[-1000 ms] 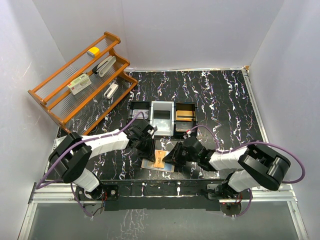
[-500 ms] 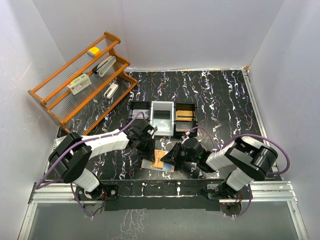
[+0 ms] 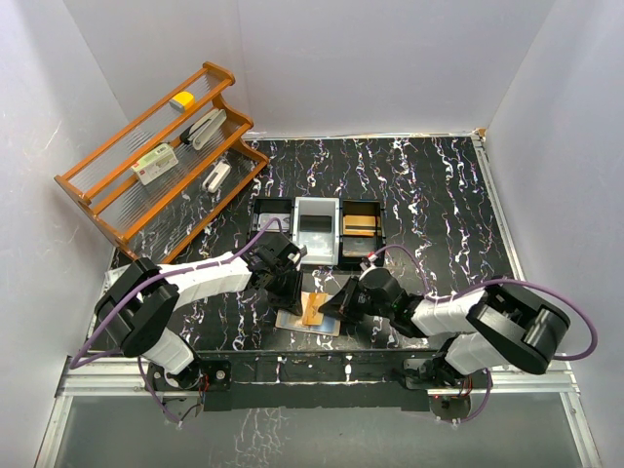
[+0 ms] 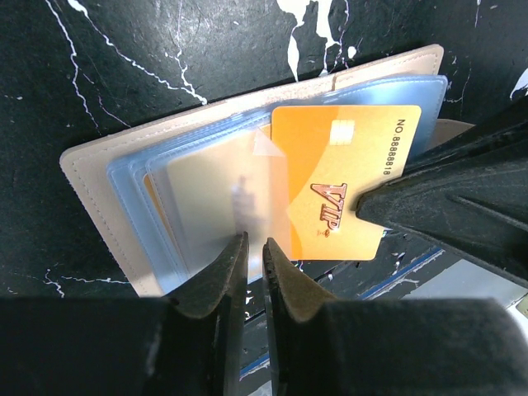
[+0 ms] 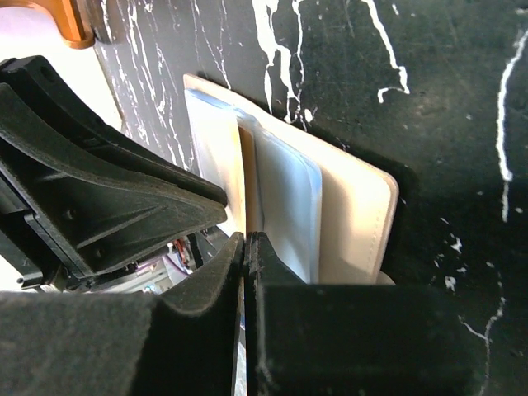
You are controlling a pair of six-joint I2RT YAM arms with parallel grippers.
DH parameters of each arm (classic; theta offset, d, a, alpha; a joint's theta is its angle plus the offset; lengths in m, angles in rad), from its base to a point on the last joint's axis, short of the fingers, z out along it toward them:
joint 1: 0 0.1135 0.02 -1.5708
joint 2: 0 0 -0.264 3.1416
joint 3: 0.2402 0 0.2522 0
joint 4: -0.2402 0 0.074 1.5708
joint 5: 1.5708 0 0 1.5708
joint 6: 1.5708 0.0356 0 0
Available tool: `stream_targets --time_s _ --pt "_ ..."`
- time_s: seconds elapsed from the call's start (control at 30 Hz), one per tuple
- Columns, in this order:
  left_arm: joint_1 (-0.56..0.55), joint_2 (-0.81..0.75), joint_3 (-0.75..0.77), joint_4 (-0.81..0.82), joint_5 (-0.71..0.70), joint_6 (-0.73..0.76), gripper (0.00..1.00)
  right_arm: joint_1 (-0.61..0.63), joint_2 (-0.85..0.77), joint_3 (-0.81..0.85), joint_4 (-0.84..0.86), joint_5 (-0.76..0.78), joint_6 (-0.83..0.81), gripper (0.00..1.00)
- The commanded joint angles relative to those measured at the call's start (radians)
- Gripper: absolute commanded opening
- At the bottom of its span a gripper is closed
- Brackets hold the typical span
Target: Take the credit cards out of the card holder
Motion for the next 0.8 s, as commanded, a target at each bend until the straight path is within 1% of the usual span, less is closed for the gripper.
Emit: stream_targets --time_s 0.0,0.17,0.33,0.47,0.53,0.6,0.7,0.77 --pt "-0.006 0.001 0.001 -0.049 -0.024 0.016 0.13 -0.006 -0.038 0.044 -0.135 0.033 -0.043 0.00" --pt "-0.007 0.002 -0.002 -0.037 -0.008 0.016 0.13 -0.006 -0.012 0.066 -0.124 0.011 -0.036 0.09" --pt "-0.007 0.020 0.002 -0.046 0.008 0.029 0.13 -0.006 0.032 0.093 -0.088 0.004 -0.003 0.14" --pt "-0.008 0.018 0.006 -0.057 -0.001 0.033 0.12 -0.006 0.063 0.096 -0.078 -0.005 -0.003 0.12" --pt "-0.007 0.014 0.006 -0.055 -0.002 0.032 0.13 -0.006 0.058 0.097 -0.074 -0.003 -0.004 0.06" --pt "-0.007 0.012 0.003 -0.054 -0.004 0.029 0.12 -0.006 0.044 0.090 -0.063 -0.001 -0.004 0.05" --pt "-0.007 0.014 0.000 -0.047 0.004 0.025 0.12 -0.006 0.027 0.086 -0.059 -0.006 -0.011 0.16" --pt "-0.006 0.013 -0.001 -0.042 0.007 0.024 0.12 -0.006 0.031 0.093 -0.056 -0.012 -0.015 0.20"
